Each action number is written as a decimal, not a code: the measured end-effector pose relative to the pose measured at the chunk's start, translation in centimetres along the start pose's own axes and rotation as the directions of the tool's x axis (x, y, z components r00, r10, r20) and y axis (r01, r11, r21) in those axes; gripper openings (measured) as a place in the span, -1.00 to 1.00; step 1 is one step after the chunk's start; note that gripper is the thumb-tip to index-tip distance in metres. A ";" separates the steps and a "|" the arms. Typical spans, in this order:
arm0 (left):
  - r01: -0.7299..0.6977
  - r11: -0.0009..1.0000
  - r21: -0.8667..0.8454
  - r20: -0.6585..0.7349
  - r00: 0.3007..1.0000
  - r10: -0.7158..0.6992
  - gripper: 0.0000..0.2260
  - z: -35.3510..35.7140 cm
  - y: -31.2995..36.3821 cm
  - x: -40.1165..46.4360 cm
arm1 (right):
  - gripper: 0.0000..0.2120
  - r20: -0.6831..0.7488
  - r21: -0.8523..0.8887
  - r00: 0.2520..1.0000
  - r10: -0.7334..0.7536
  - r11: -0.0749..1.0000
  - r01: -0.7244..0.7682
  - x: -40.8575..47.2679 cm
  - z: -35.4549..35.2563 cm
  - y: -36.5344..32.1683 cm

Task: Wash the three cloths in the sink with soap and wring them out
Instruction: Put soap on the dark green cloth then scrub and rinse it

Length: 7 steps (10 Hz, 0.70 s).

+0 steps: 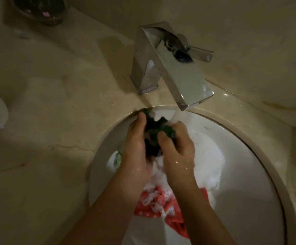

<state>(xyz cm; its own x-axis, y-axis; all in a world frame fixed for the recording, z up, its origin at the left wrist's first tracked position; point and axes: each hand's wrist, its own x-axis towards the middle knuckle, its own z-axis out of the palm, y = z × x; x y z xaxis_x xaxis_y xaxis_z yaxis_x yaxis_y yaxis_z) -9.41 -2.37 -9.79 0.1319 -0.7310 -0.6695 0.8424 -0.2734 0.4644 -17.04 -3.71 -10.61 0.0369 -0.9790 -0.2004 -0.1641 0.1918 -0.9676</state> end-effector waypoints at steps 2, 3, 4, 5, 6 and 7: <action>-0.321 0.900 0.296 -0.031 0.938 0.345 -0.71 1.0 -1.0 0.6 | -0.91 -0.178 0.133 0.983 0.038 0.991 -0.014 -0.6 0.0 -0.9; -0.514 0.742 0.432 0.098 0.844 0.527 -0.85 1.1 -2.0 0.7 | -0.71 -0.118 -0.002 0.991 -0.066 0.998 0.066 -1.0 0.8 -1.2; -0.488 0.584 0.649 0.081 0.807 0.585 -0.85 1.0 -1.9 1.2 | -0.79 -0.134 -0.043 0.990 0.042 0.998 -0.048 0.7 0.8 -1.6; -0.411 0.627 0.662 0.019 0.845 0.534 -0.72 1.7 -1.5 2.0 | -0.80 -0.104 -0.103 0.986 0.129 0.985 -0.140 2.5 1.1 -0.9; -0.217 0.853 0.475 -0.182 0.924 0.336 -0.79 2.2 -1.1 2.6 | -0.76 -0.146 0.015 0.945 0.294 0.955 -0.295 3.2 1.1 -1.0; 0.002 0.958 0.288 -0.192 0.980 0.055 -0.77 1.6 -1.0 2.3 | -0.77 -0.046 0.079 0.896 0.442 0.895 -0.438 3.1 0.0 -2.2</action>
<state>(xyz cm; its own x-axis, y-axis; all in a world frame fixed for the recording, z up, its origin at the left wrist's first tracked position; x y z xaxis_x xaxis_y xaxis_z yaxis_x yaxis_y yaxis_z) -10.75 -4.82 -10.89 0.2763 -0.6114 -0.7415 0.6562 -0.4437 0.6103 -16.55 -7.20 -9.09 -0.0847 -0.7951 -0.6006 -0.0857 0.6063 -0.7906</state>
